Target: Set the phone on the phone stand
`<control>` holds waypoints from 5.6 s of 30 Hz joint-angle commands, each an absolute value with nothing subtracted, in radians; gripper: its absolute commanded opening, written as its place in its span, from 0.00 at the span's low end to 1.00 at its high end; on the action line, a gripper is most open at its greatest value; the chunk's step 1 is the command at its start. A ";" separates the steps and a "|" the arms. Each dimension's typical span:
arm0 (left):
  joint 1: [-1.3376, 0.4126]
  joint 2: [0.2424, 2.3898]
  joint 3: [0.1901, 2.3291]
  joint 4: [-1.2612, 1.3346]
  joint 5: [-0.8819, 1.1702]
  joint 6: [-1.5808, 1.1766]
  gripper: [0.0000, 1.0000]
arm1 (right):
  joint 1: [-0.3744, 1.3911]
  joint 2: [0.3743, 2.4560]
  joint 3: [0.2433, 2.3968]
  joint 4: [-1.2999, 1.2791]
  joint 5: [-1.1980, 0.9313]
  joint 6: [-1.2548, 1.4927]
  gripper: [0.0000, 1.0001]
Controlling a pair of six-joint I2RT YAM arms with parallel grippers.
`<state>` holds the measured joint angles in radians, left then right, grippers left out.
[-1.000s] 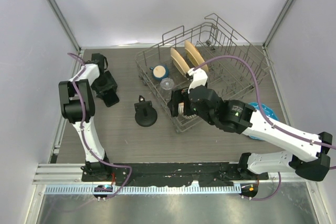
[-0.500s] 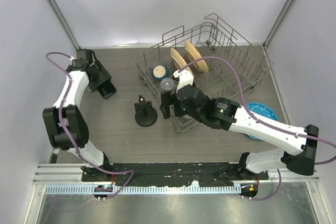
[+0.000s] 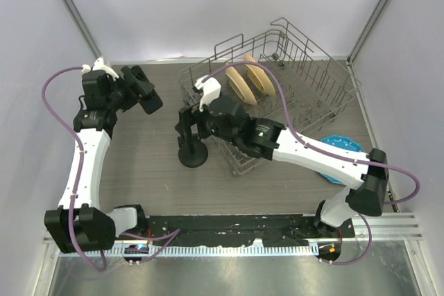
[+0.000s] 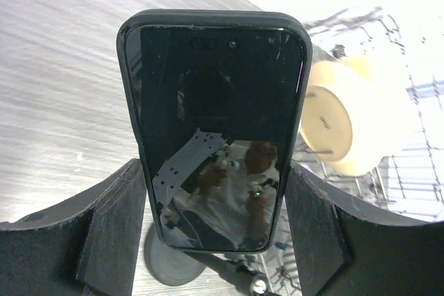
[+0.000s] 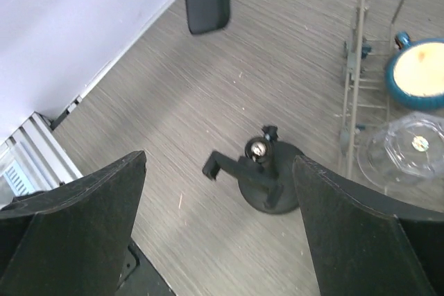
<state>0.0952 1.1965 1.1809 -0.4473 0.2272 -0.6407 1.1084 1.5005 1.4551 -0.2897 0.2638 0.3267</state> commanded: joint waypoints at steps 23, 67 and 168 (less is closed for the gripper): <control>-0.166 1.025 1.143 -0.219 0.304 -0.614 0.00 | 0.966 1.703 1.456 0.184 0.120 0.433 0.50; -0.414 1.063 0.989 0.604 1.181 -0.962 1.00 | 0.738 0.893 0.827 0.403 -0.584 0.492 0.01; -0.417 0.594 1.170 -0.707 -0.041 -0.440 0.00 | 1.039 1.520 1.104 0.104 0.207 0.333 0.44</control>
